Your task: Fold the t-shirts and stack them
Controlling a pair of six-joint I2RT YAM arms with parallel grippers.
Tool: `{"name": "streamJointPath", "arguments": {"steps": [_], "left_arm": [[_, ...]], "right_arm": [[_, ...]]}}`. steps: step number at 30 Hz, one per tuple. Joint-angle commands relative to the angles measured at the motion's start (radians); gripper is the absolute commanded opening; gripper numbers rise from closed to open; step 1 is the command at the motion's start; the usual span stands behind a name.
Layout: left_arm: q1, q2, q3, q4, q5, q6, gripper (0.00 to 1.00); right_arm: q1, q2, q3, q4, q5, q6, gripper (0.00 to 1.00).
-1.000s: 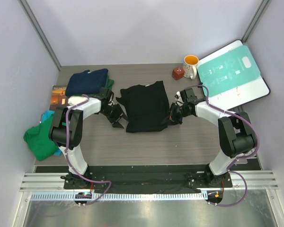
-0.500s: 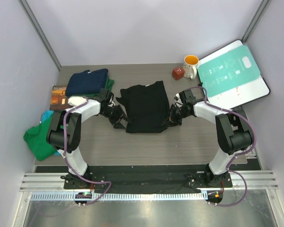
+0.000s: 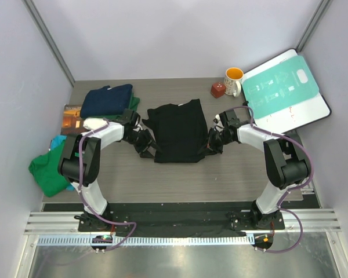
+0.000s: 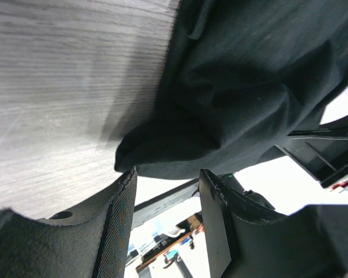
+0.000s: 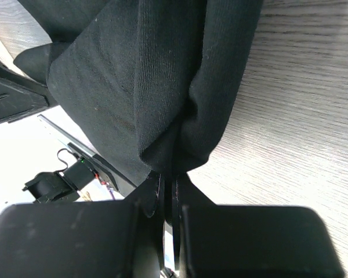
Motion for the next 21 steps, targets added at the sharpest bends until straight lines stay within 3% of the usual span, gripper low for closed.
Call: {"name": "streamJointPath", "arguments": {"steps": [1,11,21], "left_arm": [[-0.005,0.033,0.024,0.016,0.037,0.055,0.48],[-0.005,0.067,0.121,-0.146,-0.022,0.191,0.47],[-0.005,0.157,0.133,-0.139,-0.019,0.231,0.47]], "right_arm": [[0.0,0.001,0.014,0.021,-0.026,-0.002,0.01],[0.0,0.021,0.032,0.021,-0.035,0.001,0.01],[-0.001,0.03,0.041,0.023,-0.041,0.003,0.01]]}}
